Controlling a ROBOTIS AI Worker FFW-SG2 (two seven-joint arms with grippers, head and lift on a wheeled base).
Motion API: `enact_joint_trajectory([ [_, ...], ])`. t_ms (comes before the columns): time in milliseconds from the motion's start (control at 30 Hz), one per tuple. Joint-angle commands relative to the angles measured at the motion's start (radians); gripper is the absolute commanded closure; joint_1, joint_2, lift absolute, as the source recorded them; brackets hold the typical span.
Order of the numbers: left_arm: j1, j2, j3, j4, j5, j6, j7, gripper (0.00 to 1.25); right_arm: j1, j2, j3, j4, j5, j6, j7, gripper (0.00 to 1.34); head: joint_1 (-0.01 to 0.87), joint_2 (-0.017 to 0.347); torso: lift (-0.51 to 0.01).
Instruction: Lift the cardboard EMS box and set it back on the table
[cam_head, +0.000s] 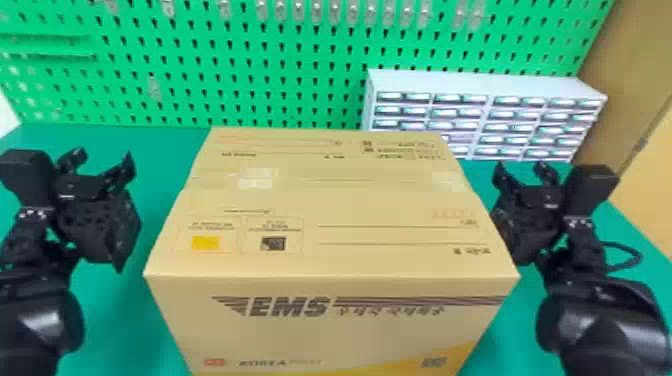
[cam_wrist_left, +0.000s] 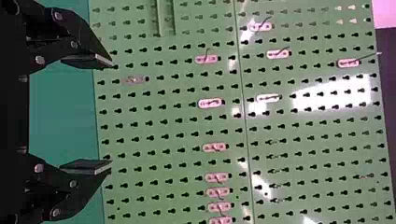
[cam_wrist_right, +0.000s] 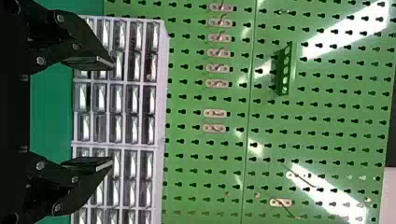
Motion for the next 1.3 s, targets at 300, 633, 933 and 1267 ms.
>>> enact_joint_trajectory([
  [300, -0.003, 0.001, -0.009, 0.034, 0.014, 0.000, 0.000, 0.49, -0.004, 0.008, -0.006, 0.080, -0.003, -0.074, 0.000, 0.54, 0.678, -0.015, -0.090],
  [633, -0.004, 0.001, -0.017, 0.039, 0.014, 0.000, 0.000, 0.49, -0.010, 0.014, -0.007, 0.084, 0.017, -0.077, -0.003, 0.54, 0.678, -0.015, -0.090],
  [933, -0.001, 0.000, -0.054, 0.039, 0.020, -0.002, 0.026, 0.49, -0.024, 0.071, -0.016, 0.084, 0.075, -0.076, -0.032, 0.54, 0.678, -0.015, -0.090],
  [1267, -0.001, 0.000, -0.129, 0.039, 0.038, -0.002, 0.052, 0.49, -0.035, 0.079, 0.071, 0.087, 0.059, -0.079, -0.117, 0.54, 0.678, -0.015, -0.090],
])
